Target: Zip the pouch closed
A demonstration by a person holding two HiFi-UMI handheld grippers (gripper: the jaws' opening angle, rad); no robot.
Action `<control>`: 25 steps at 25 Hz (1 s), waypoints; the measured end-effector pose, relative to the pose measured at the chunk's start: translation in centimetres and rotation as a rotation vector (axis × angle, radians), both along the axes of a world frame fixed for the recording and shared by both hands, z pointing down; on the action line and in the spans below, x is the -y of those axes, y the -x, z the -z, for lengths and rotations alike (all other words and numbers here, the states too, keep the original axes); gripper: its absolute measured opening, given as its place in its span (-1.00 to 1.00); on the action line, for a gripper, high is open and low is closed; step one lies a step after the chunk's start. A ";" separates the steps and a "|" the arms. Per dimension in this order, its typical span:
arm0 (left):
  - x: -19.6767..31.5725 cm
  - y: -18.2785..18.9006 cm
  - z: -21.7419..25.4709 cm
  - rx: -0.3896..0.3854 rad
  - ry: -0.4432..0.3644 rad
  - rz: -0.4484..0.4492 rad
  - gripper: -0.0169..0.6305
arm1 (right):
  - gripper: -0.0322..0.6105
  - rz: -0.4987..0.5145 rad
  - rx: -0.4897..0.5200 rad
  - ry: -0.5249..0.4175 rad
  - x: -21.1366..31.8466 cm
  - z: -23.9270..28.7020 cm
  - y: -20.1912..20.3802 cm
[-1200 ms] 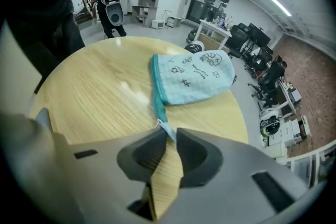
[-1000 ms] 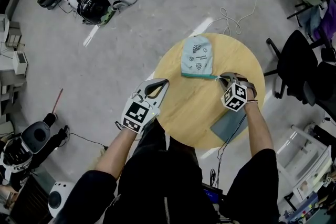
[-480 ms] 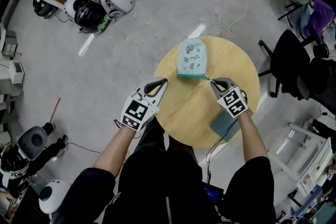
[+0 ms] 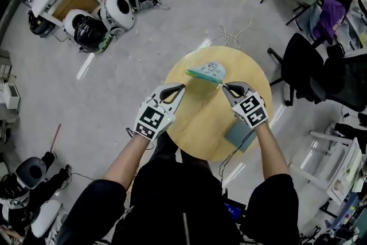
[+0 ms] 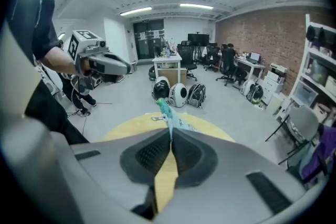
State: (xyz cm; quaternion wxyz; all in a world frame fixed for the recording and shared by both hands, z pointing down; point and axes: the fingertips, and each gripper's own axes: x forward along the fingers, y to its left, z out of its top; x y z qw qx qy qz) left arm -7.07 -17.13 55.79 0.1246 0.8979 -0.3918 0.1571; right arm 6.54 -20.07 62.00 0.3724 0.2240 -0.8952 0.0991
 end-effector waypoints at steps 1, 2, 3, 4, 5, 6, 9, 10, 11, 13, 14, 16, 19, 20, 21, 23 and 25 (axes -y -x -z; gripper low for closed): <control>0.1 -0.2 0.5 -0.002 -0.010 -0.010 -0.92 | -0.87 -0.004 -0.003 -0.016 -0.1 0.8 -0.1; 0.1 -0.4 0.9 -0.004 -0.020 -0.020 -0.92 | -0.87 -0.008 -0.008 -0.032 -0.1 1.6 -0.2; 0.2 -0.7 1.4 -0.005 -0.030 -0.031 -0.92 | -0.87 -0.011 -0.013 -0.051 -0.2 2.4 -0.3; 0.3 -1.1 1.9 -0.007 -0.040 -0.043 -0.92 | -0.87 -0.014 -0.018 -0.070 -0.3 3.1 -0.5; 0.3 -1.4 2.3 -0.009 -0.050 -0.054 -0.92 | -0.87 -0.018 -0.019 -0.090 -0.4 3.8 -0.7; 0.3 -1.9 2.8 -0.012 -0.059 -0.066 -0.92 | -0.87 -0.024 -0.015 -0.107 -0.5 4.4 -0.9; 0.1 -3.2 4.3 -0.026 -0.084 -0.106 -0.92 | -0.87 -0.067 0.012 -0.121 -1.3 6.6 -1.2; 0.0 -3.7 4.7 -0.031 -0.092 -0.121 -0.92 | -0.87 -0.086 0.022 -0.120 -1.7 7.2 -1.3; -0.2 -4.2 5.1 -0.036 -0.099 -0.138 -0.92 | -0.87 -0.107 0.032 -0.120 -2.1 7.7 -1.3; -0.7 -5.4 5.9 -0.042 -0.116 -0.171 -0.92 | -0.87 -0.153 0.059 -0.125 -2.7 8.7 -1.5; -0.9 -6.0 6.3 -0.044 -0.126 -0.187 -0.92 | -0.87 -0.179 0.078 -0.127 -3.0 9.2 -1.6; -1.5 -7.2 7.1 -0.049 -0.142 -0.219 -0.92 | -0.87 -0.234 0.124 -0.126 -3.7 10.1 -1.7; -2.4 -8.8 7.9 -0.060 -0.158 -0.267 -0.84 | -0.86 -0.303 0.182 -0.126 -4.7 11.3 -1.7; -2.7 -9.3 8.1 -0.063 -0.161 -0.282 -0.82 | -0.86 -0.319 0.195 -0.127 -5.0 11.6 -1.8; -2.9 -9.8 8.3 -0.067 -0.163 -0.297 -0.81 | -0.86 -0.331 0.207 -0.127 -5.3 12.0 -1.8; -3.6 -10.8 8.8 -0.080 -0.162 -0.329 -0.75 | -0.86 -0.346 0.226 -0.130 -5.9 12.7 -1.8; -4.3 -12.0 9.3 -0.095 -0.177 -0.372 -0.67 | -0.86 -0.351 0.233 -0.132 -6.3 13.2 -2.0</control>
